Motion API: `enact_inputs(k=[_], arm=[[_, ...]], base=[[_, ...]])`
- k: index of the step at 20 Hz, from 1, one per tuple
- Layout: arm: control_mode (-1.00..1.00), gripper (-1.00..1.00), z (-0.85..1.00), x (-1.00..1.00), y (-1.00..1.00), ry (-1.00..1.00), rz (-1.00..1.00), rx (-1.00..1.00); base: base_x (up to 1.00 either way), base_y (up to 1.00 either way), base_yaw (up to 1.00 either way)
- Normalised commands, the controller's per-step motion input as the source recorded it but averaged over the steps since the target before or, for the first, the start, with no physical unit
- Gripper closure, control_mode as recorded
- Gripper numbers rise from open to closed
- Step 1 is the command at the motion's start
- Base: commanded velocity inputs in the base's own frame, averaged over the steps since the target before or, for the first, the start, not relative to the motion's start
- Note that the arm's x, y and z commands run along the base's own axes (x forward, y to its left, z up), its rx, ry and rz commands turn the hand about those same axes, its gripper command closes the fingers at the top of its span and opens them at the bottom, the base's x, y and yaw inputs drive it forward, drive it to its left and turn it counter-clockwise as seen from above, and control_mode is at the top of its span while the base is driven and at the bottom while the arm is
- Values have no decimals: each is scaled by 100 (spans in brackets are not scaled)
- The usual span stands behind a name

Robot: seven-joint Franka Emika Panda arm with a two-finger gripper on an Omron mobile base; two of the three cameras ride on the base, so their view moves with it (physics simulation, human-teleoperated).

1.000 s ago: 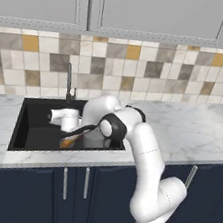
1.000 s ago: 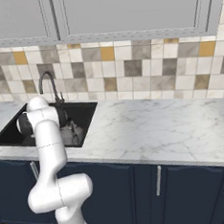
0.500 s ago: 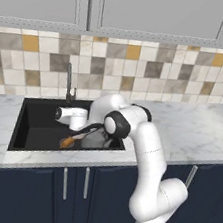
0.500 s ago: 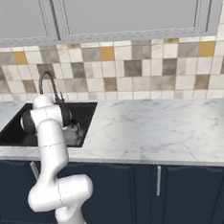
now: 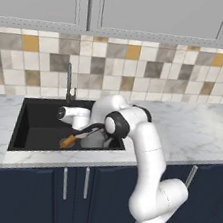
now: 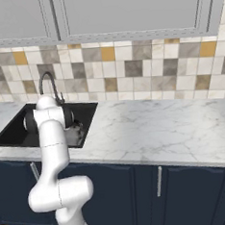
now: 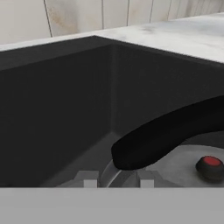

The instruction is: Open the cabinet, pick the kettle from the cabinet, and place it in the sink.

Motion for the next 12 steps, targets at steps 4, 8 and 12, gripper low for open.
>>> enact_inputs(k=[4,8,12], arm=[[-100,100,-27,10,11,0,1,0],[-100,100,-32,1,10,0,0,0],[-100,100,-32,-12,1,0,0,0]], base=[[0,0,0],[0,0,0],[0,0,0]])
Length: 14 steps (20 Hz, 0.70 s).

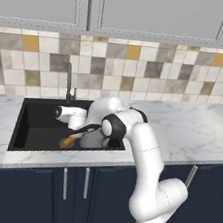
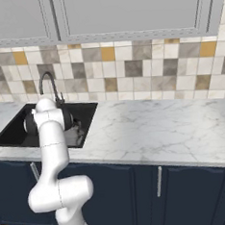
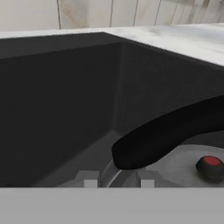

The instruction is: Open the cabinet, pick the kettle from the cabinet, and place it in the sink.

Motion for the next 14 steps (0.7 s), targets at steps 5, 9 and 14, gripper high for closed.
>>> enact_inputs(k=[5,9,14], arm=[[-100,100,-30,-18,0,0,0,0],[-100,-100,-28,-26,0,0,0,0],[-100,-100,-16,-24,1,0,0,0]], base=[[0,0,0],[0,0,0],[0,0,0]])
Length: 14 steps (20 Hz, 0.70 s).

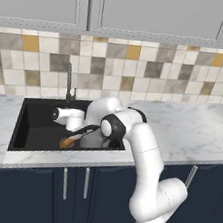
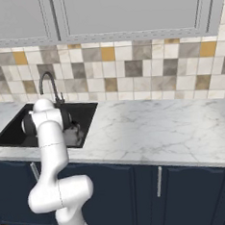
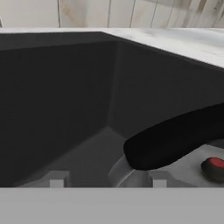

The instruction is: Open the cabinet, pick the kettle from the cabinet, and place it in the sink.

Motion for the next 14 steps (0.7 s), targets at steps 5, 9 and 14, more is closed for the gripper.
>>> enact_inputs(k=[5,9,14], arm=[[-100,-100,-7,-18,14,0,-1,0],[-100,-100,-5,-13,18,0,-3,0],[-100,-100,-3,-6,20,2,-6,0]], base=[[0,0,0],[0,0,0],[0,0,0]])
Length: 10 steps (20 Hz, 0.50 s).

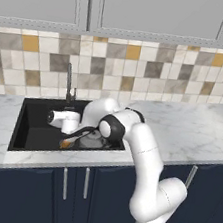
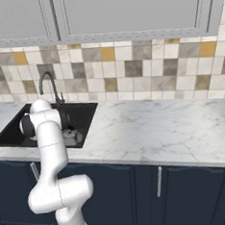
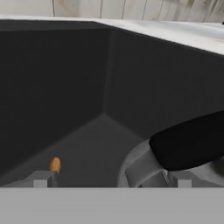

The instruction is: Open the cabinet, pick the kettle from the cabinet, and place it in the sink.

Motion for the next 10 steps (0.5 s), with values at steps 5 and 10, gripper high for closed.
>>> enact_inputs(k=[5,10], arm=[[-100,-100,1,0,13,3,-4,-4],[-100,-100,3,-2,19,5,-5,-9]], base=[[0,0,0],[0,0,0]])
